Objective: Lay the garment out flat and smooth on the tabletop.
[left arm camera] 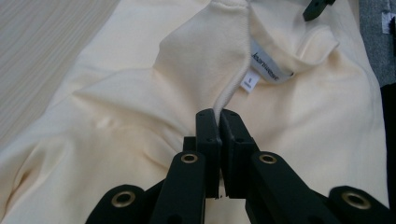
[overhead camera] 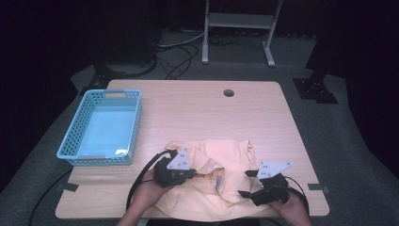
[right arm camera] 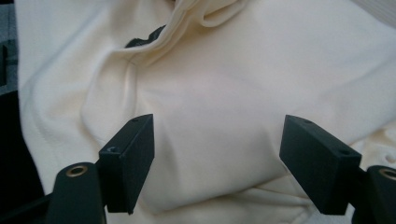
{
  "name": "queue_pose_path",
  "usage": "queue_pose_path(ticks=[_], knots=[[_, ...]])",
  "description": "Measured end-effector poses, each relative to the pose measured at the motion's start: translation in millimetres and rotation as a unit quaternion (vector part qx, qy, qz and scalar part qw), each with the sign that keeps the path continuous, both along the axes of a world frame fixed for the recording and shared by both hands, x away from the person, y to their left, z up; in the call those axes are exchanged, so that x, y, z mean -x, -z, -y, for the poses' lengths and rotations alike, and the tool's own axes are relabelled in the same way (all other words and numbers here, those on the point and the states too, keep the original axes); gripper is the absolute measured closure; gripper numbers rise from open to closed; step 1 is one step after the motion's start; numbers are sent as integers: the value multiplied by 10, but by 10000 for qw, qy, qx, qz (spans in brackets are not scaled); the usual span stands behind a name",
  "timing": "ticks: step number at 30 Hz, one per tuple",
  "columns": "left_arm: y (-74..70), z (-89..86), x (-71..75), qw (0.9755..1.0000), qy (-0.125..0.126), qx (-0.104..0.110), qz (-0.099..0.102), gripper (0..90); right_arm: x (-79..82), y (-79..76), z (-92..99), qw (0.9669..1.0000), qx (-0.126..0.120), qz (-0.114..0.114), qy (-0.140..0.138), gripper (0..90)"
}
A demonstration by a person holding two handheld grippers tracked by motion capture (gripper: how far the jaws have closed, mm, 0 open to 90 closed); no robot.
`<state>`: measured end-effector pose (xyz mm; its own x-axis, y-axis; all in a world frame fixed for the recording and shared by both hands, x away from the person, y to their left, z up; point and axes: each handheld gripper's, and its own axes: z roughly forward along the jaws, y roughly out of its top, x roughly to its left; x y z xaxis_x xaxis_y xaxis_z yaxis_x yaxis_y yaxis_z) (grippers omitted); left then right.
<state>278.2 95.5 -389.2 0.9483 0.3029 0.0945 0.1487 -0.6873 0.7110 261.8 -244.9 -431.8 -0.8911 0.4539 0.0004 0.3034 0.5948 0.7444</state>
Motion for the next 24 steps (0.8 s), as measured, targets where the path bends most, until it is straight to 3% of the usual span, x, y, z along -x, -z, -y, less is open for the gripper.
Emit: queue_pose_path(ticks=[8,12,18,21,24], knots=[[55,-352,144,9996,-247,128,-83,870,158,-79,-156,9988,-69,90,-475,259],[104,-447,198,9994,-293,113,-109,870,268,-117,-250,9968,80,228,-762,294],[172,-534,238,9991,-324,149,-214,861,345,-76,-314,9950,299,317,-896,378],[179,-529,250,9986,-323,237,-348,732,357,-36,-334,9945,391,352,-906,416],[161,-481,308,9990,-225,303,-239,627,344,-7,-347,9945,429,301,-902,412]])
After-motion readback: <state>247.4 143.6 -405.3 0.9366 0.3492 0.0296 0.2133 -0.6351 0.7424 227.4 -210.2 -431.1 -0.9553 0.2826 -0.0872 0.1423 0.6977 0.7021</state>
